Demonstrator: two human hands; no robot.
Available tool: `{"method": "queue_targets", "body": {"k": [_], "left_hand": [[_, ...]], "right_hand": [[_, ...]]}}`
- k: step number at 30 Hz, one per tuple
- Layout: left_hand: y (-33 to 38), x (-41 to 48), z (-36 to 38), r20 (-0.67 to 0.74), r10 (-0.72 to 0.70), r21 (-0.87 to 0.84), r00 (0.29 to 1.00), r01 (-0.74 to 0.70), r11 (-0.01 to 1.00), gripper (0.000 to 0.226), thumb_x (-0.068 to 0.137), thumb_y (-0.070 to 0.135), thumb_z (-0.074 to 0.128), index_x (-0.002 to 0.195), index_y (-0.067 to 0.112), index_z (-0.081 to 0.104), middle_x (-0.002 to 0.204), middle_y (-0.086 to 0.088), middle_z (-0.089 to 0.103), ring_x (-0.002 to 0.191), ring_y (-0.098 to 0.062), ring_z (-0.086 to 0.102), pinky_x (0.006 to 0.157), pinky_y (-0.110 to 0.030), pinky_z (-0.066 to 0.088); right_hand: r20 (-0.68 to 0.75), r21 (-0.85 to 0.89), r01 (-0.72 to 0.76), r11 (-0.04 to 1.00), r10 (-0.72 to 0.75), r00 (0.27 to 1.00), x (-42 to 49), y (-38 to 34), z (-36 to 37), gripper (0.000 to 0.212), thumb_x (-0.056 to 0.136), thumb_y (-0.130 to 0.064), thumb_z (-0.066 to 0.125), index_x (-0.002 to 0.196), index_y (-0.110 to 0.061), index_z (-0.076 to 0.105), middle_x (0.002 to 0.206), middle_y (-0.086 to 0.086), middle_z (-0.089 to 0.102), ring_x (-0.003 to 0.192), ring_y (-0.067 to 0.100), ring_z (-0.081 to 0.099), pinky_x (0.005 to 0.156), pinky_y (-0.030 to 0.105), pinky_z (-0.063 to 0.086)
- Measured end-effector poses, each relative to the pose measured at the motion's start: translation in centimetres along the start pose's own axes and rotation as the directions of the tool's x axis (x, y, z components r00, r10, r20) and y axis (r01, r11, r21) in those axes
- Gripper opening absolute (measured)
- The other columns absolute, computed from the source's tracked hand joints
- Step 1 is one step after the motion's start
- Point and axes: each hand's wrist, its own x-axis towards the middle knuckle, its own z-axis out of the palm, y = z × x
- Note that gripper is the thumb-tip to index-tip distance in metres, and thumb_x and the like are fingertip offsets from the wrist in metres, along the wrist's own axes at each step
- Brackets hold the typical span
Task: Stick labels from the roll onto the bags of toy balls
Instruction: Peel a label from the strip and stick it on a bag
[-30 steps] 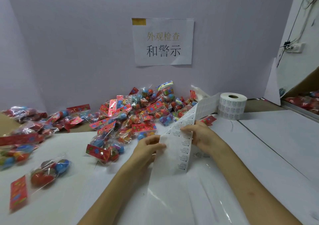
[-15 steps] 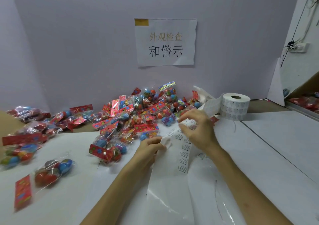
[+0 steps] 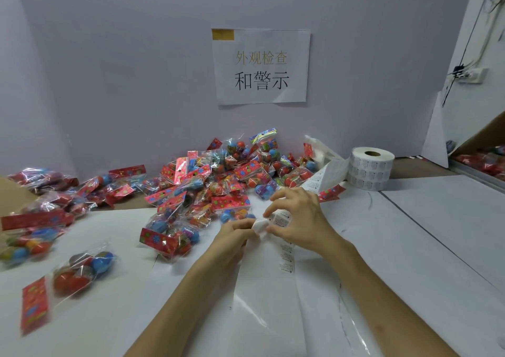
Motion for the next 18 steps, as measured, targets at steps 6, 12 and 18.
{"method": "queue_targets", "body": {"k": [6, 12, 18], "left_hand": [[0.36, -0.28, -0.17, 0.047, -0.018, -0.02, 0.999, 0.019, 1.0, 0.037, 0.091, -0.012, 0.048, 0.116, 0.0, 0.072, 0.096, -0.018, 0.075, 0.082, -0.024, 0.073, 0.07, -0.028, 0.059], [0.2, -0.22, -0.34, 0.063, -0.017, -0.01, 0.998, 0.018, 1.0, 0.035, 0.092, -0.01, 0.05, 0.113, 0.003, 0.075, 0.102, -0.021, 0.074, 0.089, -0.028, 0.072, 0.08, -0.033, 0.06], [0.35, -0.13, -0.26, 0.045, -0.019, 0.038, 0.999, 0.018, 0.999, 0.035, 0.093, -0.011, 0.052, 0.117, 0.004, 0.073, 0.102, -0.019, 0.075, 0.086, -0.024, 0.073, 0.076, -0.029, 0.061]], "right_hand": [[-0.007, 0.01, -0.011, 1.0, 0.011, 1.0, 0.08, 0.01, 0.1, 0.018, 0.081, -0.05, 0.076, 0.096, -0.04, 0.076, 0.122, -0.017, 0.063, 0.122, 0.007, 0.046, 0.111, 0.04, 0.021], [-0.012, 0.06, -0.002, 0.998, 0.002, 1.0, 0.16, 0.2, 0.02, 0.021, 0.081, -0.051, 0.078, 0.094, -0.034, 0.079, 0.118, -0.018, 0.067, 0.118, 0.005, 0.049, 0.11, 0.037, 0.021], [-0.016, 0.093, -0.006, 0.996, 0.008, 1.0, 0.17, 0.31, -0.21, 0.023, 0.082, -0.052, 0.077, 0.094, -0.033, 0.081, 0.114, -0.019, 0.069, 0.113, 0.003, 0.049, 0.105, 0.03, 0.02]]}}
